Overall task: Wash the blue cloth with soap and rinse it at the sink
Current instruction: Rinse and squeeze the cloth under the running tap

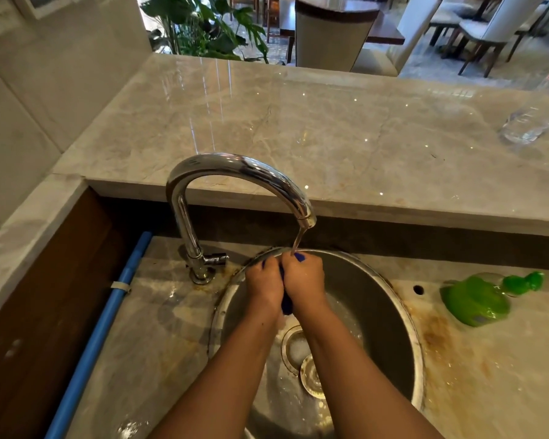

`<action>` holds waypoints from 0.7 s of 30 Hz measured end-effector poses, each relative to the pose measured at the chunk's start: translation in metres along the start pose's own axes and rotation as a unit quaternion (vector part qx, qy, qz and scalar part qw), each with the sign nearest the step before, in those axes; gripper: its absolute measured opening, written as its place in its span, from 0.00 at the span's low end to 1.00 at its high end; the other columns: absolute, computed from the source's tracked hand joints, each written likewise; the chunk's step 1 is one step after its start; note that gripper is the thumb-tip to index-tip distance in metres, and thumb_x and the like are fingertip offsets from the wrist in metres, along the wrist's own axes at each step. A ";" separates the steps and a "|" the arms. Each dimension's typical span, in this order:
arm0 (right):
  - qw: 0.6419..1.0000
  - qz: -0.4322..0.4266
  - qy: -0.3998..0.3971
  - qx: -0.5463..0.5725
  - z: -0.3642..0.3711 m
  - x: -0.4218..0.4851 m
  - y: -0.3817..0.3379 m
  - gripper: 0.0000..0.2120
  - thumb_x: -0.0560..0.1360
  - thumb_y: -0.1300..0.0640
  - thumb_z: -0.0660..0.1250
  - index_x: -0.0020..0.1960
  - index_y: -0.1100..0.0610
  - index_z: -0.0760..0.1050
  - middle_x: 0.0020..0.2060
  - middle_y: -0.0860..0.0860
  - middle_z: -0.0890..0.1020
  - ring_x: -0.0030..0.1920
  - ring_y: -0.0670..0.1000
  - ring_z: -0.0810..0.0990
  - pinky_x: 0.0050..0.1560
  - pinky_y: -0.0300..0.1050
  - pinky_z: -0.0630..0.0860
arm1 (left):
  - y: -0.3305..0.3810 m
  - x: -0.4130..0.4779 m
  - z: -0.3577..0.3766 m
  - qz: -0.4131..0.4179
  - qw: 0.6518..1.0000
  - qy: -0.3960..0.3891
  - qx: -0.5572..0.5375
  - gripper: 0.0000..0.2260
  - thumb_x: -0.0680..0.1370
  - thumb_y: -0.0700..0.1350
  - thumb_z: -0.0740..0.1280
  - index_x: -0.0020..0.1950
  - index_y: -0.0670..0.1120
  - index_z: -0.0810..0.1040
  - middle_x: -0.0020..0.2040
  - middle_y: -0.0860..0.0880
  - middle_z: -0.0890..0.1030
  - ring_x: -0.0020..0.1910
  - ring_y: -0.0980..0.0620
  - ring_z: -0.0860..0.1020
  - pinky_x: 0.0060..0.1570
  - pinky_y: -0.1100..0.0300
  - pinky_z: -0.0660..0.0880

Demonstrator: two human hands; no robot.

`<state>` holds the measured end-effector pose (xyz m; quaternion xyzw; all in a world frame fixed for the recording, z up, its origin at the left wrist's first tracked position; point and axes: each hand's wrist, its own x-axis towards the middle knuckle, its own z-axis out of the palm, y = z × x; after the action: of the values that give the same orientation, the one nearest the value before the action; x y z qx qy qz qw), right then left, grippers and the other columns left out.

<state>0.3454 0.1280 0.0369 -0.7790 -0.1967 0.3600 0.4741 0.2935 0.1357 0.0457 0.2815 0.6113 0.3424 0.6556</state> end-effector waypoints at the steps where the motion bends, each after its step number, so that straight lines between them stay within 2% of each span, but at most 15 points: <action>1: 1.000 0.003 -0.001 0.005 0.000 0.000 0.001 0.13 0.76 0.57 0.65 0.33 0.59 0.77 0.30 0.57 0.79 0.32 0.54 0.76 0.40 0.55 0.77 | 0.000 -0.001 0.000 0.002 1.000 -0.005 0.005 0.10 0.81 0.42 0.60 0.48 0.43 0.80 0.43 0.41 0.83 0.41 0.45 0.82 0.40 0.51 0.80; 4: 0.998 0.005 0.003 0.065 -0.008 -0.003 0.002 0.12 0.76 0.59 0.66 0.34 0.56 0.77 0.31 0.56 0.79 0.35 0.55 0.77 0.42 0.55 0.77 | 0.002 -0.004 0.000 0.027 0.998 -0.038 0.038 0.09 0.82 0.47 0.61 0.48 0.49 0.79 0.48 0.42 0.83 0.47 0.44 0.82 0.53 0.45 0.80; 7: 0.993 0.005 -0.041 0.112 -0.026 -0.001 0.001 0.09 0.78 0.53 0.67 0.48 0.59 0.78 0.41 0.55 0.82 0.43 0.55 0.81 0.46 0.52 0.78 | 0.011 -0.004 -0.003 0.081 0.992 -0.078 0.053 0.05 0.82 0.50 0.62 0.48 0.53 0.76 0.51 0.45 0.82 0.50 0.48 0.81 0.55 0.47 0.79; 8: 0.988 0.046 -0.070 0.134 -0.031 0.000 0.002 0.12 0.77 0.50 0.68 0.53 0.59 0.77 0.46 0.55 0.83 0.47 0.55 0.83 0.50 0.52 0.81 | 0.013 -0.003 -0.006 0.102 0.988 -0.093 0.062 0.02 0.81 0.48 0.64 0.50 0.54 0.76 0.54 0.45 0.82 0.51 0.47 0.81 0.56 0.45 0.79; 10: 0.955 0.163 -0.152 0.198 -0.042 0.003 0.007 0.21 0.74 0.44 0.71 0.61 0.55 0.75 0.54 0.56 0.84 0.54 0.57 0.84 0.54 0.58 0.82 | 0.015 -0.001 -0.011 0.138 0.981 -0.111 0.080 0.06 0.80 0.45 0.67 0.52 0.56 0.76 0.57 0.45 0.81 0.55 0.45 0.80 0.58 0.42 0.79; 13: 0.908 0.247 -0.241 0.236 -0.056 -0.003 0.010 0.21 0.74 0.44 0.70 0.62 0.54 0.78 0.56 0.57 0.85 0.55 0.58 0.83 0.45 0.53 0.82 | 0.016 0.000 -0.014 0.183 0.970 -0.137 0.084 0.14 0.78 0.40 0.69 0.55 0.58 0.76 0.57 0.46 0.81 0.55 0.47 0.80 0.59 0.45 0.78; 15: 0.915 0.234 -0.236 0.231 -0.060 -0.006 0.009 0.20 0.75 0.47 0.71 0.62 0.56 0.78 0.55 0.57 0.85 0.52 0.57 0.84 0.41 0.49 0.80 | 0.016 -0.002 -0.016 0.198 0.966 -0.150 0.069 0.20 0.76 0.36 0.71 0.62 0.55 0.74 0.57 0.48 0.80 0.53 0.51 0.81 0.57 0.52 0.79; 17: 0.938 0.182 -0.178 0.236 -0.059 -0.006 0.012 0.17 0.75 0.52 0.72 0.61 0.58 0.76 0.52 0.57 0.85 0.50 0.56 0.84 0.41 0.49 0.80 | 0.016 -0.002 -0.019 0.193 0.967 -0.148 0.074 0.26 0.75 0.35 0.71 0.69 0.52 0.70 0.57 0.50 0.78 0.52 0.54 0.80 0.55 0.57 0.79; 19: 0.948 0.102 -0.129 0.273 -0.058 -0.003 0.013 0.16 0.75 0.62 0.71 0.62 0.61 0.75 0.53 0.59 0.84 0.50 0.57 0.84 0.43 0.51 0.81 | 0.015 -0.003 -0.023 0.161 0.974 -0.134 0.084 0.31 0.75 0.36 0.72 0.74 0.50 0.65 0.59 0.49 0.77 0.55 0.50 0.79 0.58 0.51 0.79; 21: 0.950 0.016 -0.121 0.288 -0.057 0.001 0.015 0.17 0.75 0.68 0.69 0.63 0.58 0.76 0.56 0.60 0.83 0.52 0.57 0.84 0.47 0.50 0.81 | 0.013 -0.006 -0.027 0.103 0.983 -0.134 0.066 0.29 0.75 0.35 0.72 0.73 0.46 0.66 0.57 0.49 0.78 0.54 0.47 0.81 0.57 0.47 0.80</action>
<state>0.3887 0.0876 0.0401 -0.5630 -0.1285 0.5007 0.6449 0.2649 0.1374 0.0565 0.4292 0.5069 0.3263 0.6726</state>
